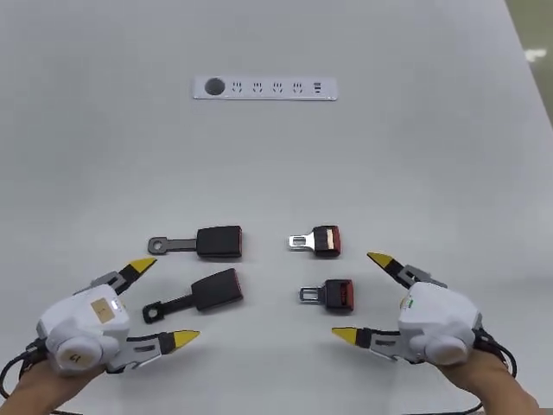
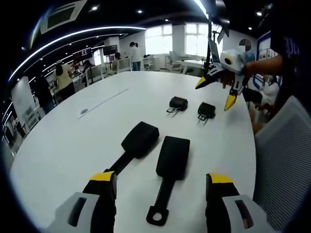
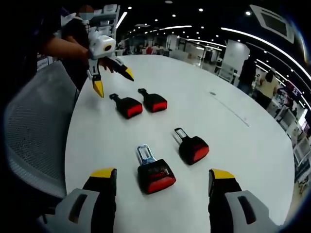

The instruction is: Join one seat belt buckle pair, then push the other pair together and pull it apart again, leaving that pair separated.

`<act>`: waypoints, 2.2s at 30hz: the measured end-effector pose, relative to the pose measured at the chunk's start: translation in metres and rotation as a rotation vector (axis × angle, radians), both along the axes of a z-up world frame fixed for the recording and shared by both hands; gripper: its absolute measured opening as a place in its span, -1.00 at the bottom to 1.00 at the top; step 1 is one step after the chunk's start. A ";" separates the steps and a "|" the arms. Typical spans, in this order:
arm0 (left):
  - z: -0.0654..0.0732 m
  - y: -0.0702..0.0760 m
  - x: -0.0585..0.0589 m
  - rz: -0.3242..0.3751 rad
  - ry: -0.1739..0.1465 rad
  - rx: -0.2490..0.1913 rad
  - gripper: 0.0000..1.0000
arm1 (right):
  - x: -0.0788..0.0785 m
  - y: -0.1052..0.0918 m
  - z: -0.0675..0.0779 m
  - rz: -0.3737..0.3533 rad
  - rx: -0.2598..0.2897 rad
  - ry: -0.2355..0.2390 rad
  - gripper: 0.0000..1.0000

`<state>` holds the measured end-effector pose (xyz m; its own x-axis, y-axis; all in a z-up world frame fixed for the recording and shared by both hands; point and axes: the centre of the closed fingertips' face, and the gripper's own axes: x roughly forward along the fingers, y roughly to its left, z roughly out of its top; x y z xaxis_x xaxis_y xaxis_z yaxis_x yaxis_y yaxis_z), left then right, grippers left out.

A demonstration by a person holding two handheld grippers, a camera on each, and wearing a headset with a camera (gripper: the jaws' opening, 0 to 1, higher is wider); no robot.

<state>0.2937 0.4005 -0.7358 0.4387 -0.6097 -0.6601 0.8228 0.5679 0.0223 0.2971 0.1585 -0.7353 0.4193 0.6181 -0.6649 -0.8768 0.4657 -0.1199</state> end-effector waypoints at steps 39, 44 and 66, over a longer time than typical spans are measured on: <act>-0.037 -0.026 0.003 -0.193 0.157 0.127 -0.22 | -0.005 0.006 -0.040 0.182 -0.105 0.142 -0.22; -0.039 -0.025 0.002 -0.215 0.172 0.139 -0.26 | -0.007 0.004 -0.042 0.189 -0.113 0.154 -0.32; -0.040 -0.025 -0.002 -0.278 0.195 0.161 -0.37 | -0.008 0.004 -0.042 0.225 -0.125 0.163 -0.36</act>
<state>0.2921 0.3751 -0.7761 0.1279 -0.5697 -0.8118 0.9425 0.3246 -0.0793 0.2890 0.1627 -0.7771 0.1621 0.5923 -0.7892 -0.9687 0.2478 -0.0129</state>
